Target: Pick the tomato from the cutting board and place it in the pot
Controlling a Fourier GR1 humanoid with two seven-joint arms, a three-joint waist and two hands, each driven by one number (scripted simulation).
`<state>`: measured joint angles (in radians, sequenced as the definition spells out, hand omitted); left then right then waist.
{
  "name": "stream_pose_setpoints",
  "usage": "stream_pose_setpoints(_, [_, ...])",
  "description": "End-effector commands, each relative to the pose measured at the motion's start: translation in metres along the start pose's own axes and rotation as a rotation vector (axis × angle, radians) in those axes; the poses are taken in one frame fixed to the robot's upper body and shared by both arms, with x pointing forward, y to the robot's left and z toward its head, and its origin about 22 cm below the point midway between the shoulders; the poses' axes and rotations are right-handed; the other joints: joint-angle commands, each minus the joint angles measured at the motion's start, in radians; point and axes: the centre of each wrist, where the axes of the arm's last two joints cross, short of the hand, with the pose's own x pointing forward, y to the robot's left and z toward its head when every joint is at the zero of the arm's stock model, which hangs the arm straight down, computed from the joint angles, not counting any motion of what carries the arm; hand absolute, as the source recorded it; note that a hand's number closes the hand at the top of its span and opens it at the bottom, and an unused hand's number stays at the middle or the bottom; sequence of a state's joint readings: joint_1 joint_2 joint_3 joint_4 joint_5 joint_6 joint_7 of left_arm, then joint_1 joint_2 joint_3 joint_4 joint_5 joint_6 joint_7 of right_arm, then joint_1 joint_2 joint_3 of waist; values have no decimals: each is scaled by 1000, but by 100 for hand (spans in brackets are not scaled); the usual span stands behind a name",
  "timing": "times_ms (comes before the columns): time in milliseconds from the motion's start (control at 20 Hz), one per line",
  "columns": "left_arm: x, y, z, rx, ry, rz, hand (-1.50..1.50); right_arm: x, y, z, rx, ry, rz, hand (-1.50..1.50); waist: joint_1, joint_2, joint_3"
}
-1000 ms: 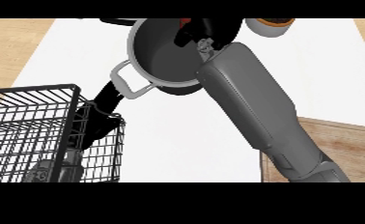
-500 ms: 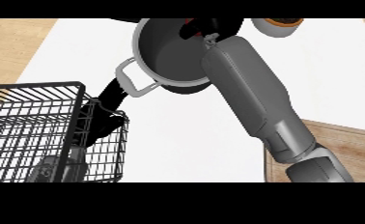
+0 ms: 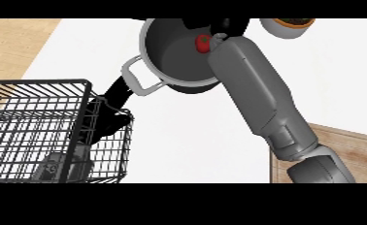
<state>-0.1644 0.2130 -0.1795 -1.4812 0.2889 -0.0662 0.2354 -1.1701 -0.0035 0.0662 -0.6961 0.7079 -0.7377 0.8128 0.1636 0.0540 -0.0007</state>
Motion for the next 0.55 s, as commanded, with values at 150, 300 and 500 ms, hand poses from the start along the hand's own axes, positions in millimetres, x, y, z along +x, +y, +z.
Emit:
stream_pose_setpoints(150, [5, -19, -3, -101, -20, 6, 0, -17, 8, -4, -143, -34, -164, -150, 2, -4, 2])
stream_pose_setpoints(300, [10, -35, -9, -105, -27, 30, 0, -20, 16, -4, -192, -59, -116, -150, -27, -16, 0])
stream_pose_setpoints(500, [2, -27, 1, -104, 1, 33, 0, -40, 21, -7, -237, 5, -133, -150, -39, -24, 1])
